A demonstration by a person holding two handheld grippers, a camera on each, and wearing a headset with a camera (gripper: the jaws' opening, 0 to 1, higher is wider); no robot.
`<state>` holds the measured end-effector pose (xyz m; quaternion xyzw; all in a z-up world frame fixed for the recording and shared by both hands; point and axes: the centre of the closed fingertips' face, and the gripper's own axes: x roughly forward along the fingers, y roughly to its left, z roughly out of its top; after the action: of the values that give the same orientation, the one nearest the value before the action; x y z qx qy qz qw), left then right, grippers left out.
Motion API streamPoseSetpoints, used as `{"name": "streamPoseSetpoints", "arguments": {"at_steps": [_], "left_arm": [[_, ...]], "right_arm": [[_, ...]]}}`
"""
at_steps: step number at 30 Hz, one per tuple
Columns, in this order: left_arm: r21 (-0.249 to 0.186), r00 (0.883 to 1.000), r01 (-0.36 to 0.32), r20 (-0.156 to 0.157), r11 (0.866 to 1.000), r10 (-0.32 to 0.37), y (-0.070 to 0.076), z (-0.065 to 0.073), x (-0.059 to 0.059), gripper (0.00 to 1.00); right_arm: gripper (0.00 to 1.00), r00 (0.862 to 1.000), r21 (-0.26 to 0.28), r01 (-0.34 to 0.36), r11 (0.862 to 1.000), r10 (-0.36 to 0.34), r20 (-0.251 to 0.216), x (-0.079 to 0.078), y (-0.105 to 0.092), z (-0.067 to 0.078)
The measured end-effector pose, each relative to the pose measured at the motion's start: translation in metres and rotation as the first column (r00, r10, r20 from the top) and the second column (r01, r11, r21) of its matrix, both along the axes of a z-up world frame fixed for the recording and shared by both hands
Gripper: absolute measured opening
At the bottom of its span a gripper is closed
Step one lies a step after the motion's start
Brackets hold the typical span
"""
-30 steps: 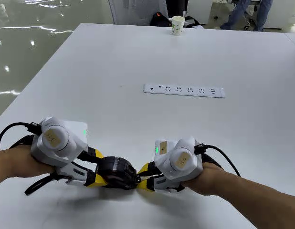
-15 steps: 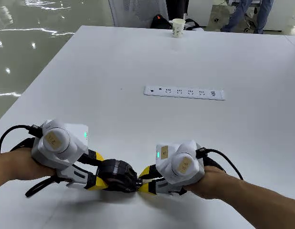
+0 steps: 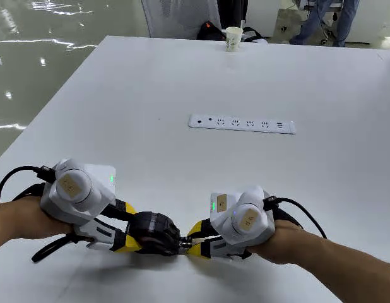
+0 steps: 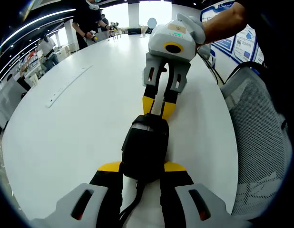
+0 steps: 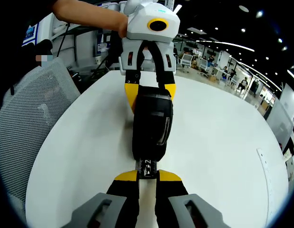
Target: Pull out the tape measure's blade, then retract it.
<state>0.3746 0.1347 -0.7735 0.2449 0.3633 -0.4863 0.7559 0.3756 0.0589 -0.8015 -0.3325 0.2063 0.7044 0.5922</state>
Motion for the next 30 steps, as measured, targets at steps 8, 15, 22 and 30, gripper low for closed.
{"name": "streamPoseSetpoints", "arguments": {"at_steps": [8, 15, 22, 30], "left_arm": [[-0.003, 1.000, -0.003, -0.002, 1.000, 0.003, 0.000, 0.000, 0.000, 0.24], [-0.002, 1.000, -0.002, -0.003, 1.000, 0.002, 0.000, 0.000, 0.000, 0.24], [0.002, 1.000, -0.002, -0.004, 1.000, 0.002, -0.002, 0.001, -0.001, 0.24], [0.010, 1.000, -0.005, -0.003, 1.000, 0.005, -0.003, 0.002, -0.003, 0.24]], "right_arm": [[0.08, 1.000, -0.007, 0.003, 1.000, -0.003, 0.000, 0.002, -0.009, 0.000], [0.08, 1.000, -0.014, 0.006, 1.000, -0.006, 0.002, 0.003, -0.015, 0.000], [0.08, 1.000, -0.023, 0.007, 1.000, -0.006, 0.009, 0.004, -0.022, 0.000], [0.08, 1.000, -0.029, 0.012, 0.999, -0.012, 0.011, 0.005, -0.029, 0.000]]}}
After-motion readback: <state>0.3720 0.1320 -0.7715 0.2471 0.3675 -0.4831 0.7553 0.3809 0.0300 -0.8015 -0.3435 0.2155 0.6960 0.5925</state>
